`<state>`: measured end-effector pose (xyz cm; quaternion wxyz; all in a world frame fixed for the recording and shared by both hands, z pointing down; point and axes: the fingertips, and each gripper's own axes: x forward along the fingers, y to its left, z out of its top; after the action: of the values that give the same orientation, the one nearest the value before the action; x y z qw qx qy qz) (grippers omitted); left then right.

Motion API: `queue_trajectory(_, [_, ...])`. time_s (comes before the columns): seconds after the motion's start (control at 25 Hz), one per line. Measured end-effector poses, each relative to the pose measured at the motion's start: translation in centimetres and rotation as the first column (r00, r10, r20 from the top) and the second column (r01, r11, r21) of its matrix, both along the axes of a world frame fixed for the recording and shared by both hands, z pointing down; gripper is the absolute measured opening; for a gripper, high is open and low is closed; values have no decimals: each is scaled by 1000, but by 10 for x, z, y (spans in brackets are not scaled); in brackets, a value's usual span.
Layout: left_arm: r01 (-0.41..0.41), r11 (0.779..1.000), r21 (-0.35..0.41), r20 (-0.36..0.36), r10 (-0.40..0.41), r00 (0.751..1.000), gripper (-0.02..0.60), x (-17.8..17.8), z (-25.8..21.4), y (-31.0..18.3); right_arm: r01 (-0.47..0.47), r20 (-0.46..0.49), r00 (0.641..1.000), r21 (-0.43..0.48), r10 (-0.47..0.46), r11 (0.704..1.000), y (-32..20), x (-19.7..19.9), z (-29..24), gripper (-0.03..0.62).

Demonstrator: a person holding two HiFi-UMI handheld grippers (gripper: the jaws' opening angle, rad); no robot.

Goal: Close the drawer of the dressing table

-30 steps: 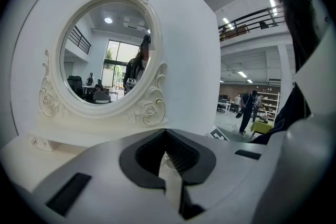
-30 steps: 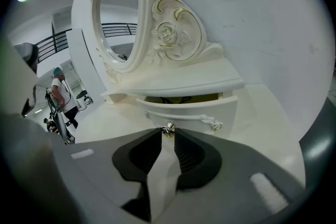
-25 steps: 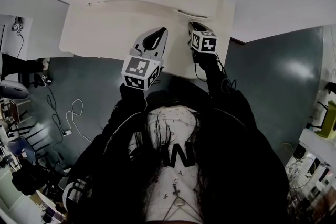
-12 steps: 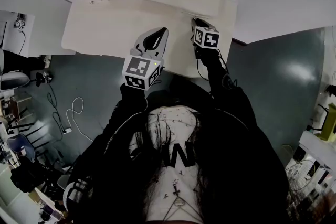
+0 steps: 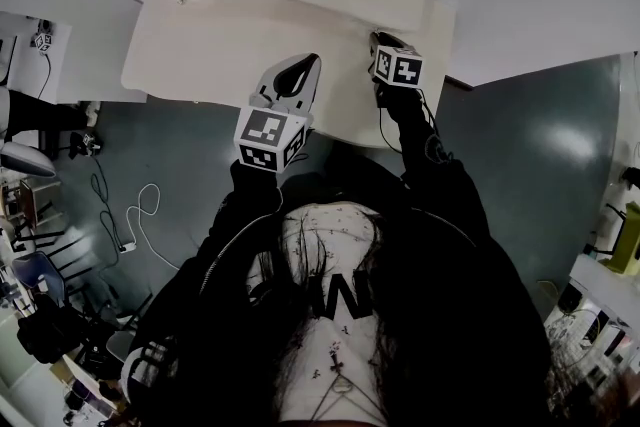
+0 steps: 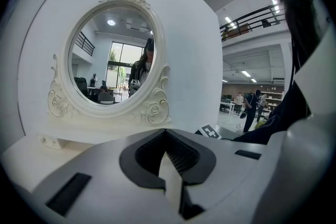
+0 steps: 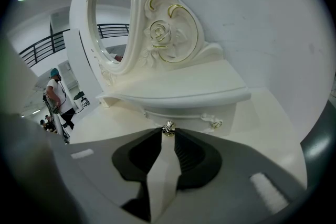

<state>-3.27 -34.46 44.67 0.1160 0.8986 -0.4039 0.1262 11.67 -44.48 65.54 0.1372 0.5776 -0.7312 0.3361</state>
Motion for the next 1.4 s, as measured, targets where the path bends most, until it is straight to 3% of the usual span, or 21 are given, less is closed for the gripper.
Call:
queue_trajectory(0.44, [8, 1000, 3, 2, -8, 1000, 0, -9, -4, 7, -42, 26, 999, -5, 42, 999, -2, 1, -6, 87])
queue_trajectory(0.8, [12, 1000, 7, 0, -12, 1000, 0, -16, -4, 18, -14, 28, 1000, 9, 14, 1000, 25, -6, -19, 86])
queue_trajectory(1.08, [-3, 1000, 18, -8, 3, 1000, 0, -18, -7, 32, 109, -41, 994, 104, -105, 989, 57, -32, -53, 83])
queue_trajectory(1.4, [-17, 999, 34, -21, 17, 1000, 0, -27, -11, 56, 113, -21, 994, 228, -111, 967, 101, -44, -114, 64])
